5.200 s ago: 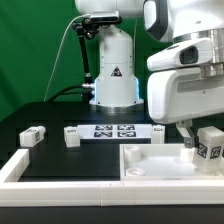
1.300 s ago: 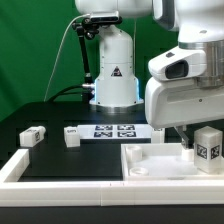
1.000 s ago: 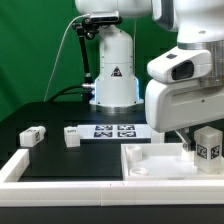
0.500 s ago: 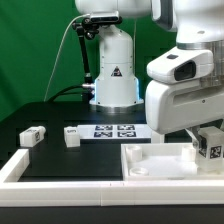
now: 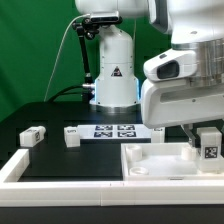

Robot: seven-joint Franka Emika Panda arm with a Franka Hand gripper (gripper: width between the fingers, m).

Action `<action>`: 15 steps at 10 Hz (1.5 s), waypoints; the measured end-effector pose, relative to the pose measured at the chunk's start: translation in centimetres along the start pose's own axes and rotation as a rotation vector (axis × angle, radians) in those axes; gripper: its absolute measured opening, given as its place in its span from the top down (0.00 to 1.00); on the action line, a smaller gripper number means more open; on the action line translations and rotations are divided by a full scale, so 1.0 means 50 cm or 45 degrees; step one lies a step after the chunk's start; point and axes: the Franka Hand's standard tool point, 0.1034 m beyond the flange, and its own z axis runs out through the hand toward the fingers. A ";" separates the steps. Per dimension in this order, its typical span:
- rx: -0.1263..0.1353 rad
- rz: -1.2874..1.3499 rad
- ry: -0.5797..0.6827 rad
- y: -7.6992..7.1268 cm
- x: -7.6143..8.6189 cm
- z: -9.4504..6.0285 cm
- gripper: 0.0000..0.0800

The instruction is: Assemble one leg

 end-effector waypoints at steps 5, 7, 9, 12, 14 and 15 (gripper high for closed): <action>0.021 0.755 0.031 0.002 0.007 0.001 0.63; 0.039 1.002 0.038 -0.002 0.008 0.003 0.63; 0.066 1.180 0.021 -0.004 0.008 0.004 0.63; 0.072 1.312 -0.003 -0.009 0.006 0.004 0.63; 0.071 1.217 0.000 -0.009 0.006 0.004 0.35; 0.068 1.142 -0.003 -0.006 0.010 0.004 0.35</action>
Offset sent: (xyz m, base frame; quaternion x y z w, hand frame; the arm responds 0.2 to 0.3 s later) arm -0.0035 0.0045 -0.0139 0.0081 -0.0126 0.2506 0.9680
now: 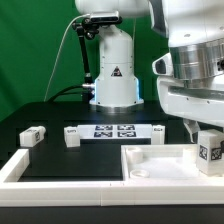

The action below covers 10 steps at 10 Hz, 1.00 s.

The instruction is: Assemble one leg

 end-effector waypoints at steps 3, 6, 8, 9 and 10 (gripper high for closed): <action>-0.027 -0.456 0.003 -0.010 -0.009 -0.004 0.19; -0.062 -0.983 0.026 -0.014 -0.021 -0.001 0.19; -0.075 -1.323 0.025 -0.012 -0.011 -0.002 0.19; -0.075 -1.454 0.040 -0.013 -0.007 -0.002 0.19; -0.065 -1.556 0.064 -0.013 -0.003 0.001 0.19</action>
Offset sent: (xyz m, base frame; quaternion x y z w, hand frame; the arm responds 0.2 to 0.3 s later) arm -0.0024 0.0105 0.0066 -0.0462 0.0422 -0.2805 0.9578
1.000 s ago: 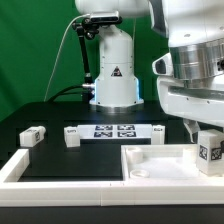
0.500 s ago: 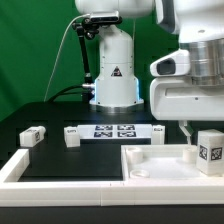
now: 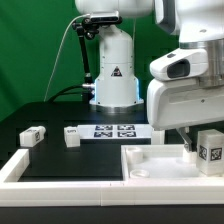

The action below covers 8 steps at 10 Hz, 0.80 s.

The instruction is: Assemble one leg

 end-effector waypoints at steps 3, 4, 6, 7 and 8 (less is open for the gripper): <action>-0.001 -0.104 0.011 0.018 -0.005 0.004 0.20; -0.002 -0.104 0.011 0.018 -0.005 0.004 0.20; -0.002 -0.104 0.011 0.019 -0.005 0.004 0.64; -0.001 -0.091 0.011 0.018 -0.005 0.004 0.64; -0.002 -0.067 0.011 0.018 -0.005 0.004 0.64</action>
Offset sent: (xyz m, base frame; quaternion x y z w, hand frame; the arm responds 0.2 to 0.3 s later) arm 0.0000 0.0000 0.0000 0.0000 0.0000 0.0000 1.0000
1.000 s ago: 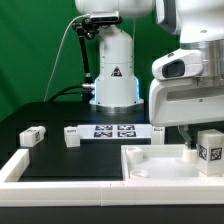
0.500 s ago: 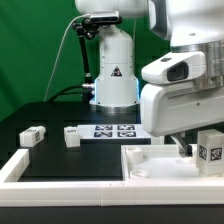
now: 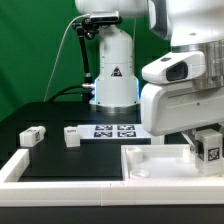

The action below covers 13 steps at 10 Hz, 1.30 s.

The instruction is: Assemble one leg

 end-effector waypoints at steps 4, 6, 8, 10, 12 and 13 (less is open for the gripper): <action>0.048 0.531 0.006 0.007 -0.003 0.001 0.64; 0.084 0.846 0.019 0.009 -0.006 0.002 0.64; 0.084 1.114 0.033 0.008 -0.008 0.002 0.64; 0.081 1.354 0.029 0.003 -0.011 0.002 0.64; 0.088 1.554 0.021 0.002 -0.011 0.002 0.64; 0.099 1.701 0.010 0.000 -0.012 0.003 0.64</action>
Offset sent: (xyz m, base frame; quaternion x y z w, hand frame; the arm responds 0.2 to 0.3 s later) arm -0.0097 -0.0021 -0.0055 0.0455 -0.0149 0.3648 0.9299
